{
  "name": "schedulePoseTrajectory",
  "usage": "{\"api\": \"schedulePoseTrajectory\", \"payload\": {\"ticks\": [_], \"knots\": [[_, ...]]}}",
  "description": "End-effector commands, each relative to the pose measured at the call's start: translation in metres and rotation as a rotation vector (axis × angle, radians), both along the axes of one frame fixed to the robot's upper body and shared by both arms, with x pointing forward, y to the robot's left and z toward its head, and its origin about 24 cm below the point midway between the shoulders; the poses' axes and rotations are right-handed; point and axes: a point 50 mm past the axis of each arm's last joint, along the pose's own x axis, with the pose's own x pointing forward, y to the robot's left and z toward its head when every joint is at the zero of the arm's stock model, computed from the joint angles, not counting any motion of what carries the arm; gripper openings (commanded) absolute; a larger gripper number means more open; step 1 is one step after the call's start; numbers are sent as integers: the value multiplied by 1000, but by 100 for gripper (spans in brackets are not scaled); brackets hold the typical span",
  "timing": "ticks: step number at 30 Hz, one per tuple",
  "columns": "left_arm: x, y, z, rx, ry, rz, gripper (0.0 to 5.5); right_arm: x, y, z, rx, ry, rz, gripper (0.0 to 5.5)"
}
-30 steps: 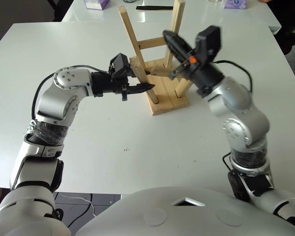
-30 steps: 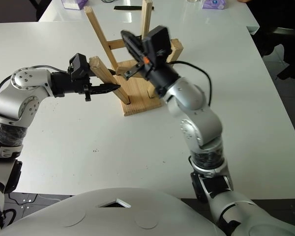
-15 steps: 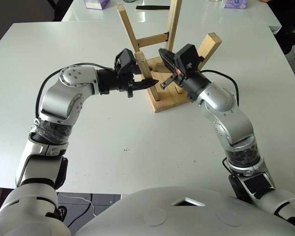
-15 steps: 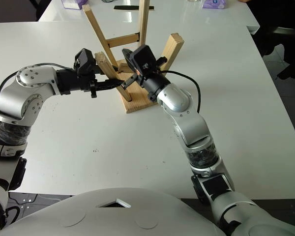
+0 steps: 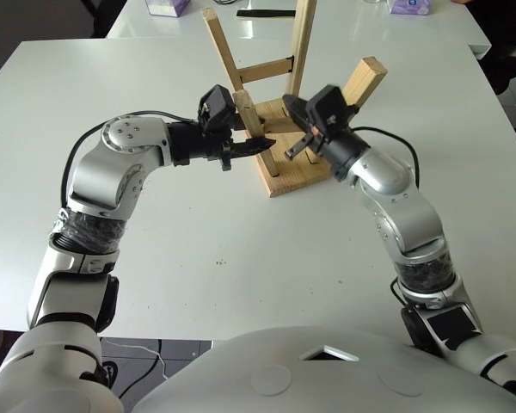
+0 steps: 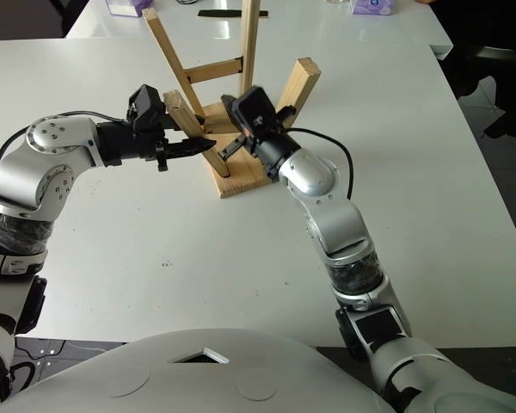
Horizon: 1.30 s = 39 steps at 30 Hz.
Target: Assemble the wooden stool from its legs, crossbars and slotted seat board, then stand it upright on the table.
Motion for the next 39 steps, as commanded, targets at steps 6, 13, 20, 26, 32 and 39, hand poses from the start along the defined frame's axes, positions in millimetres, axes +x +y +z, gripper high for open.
{"api": "schedulePoseTrajectory", "payload": {"ticks": [6,13,20,26,32,39], "knots": [[-11,21,-49,-13,240,102,206,-2,11,-30,-160,104,117,0],[-9,26,-49,-38,238,96,206,0,9,-38,-203,111,118,0],[-9,26,-51,-25,232,98,207,8,10,-5,-109,-6,93,0],[-6,17,-50,84,199,56,207,2,-4,46,206,-132,79,0],[-4,19,-50,161,189,11,206,28,-128,104,234,-274,-308,0],[3,16,-50,150,176,-31,206,61,-99,-31,-172,94,-187,0]]}}
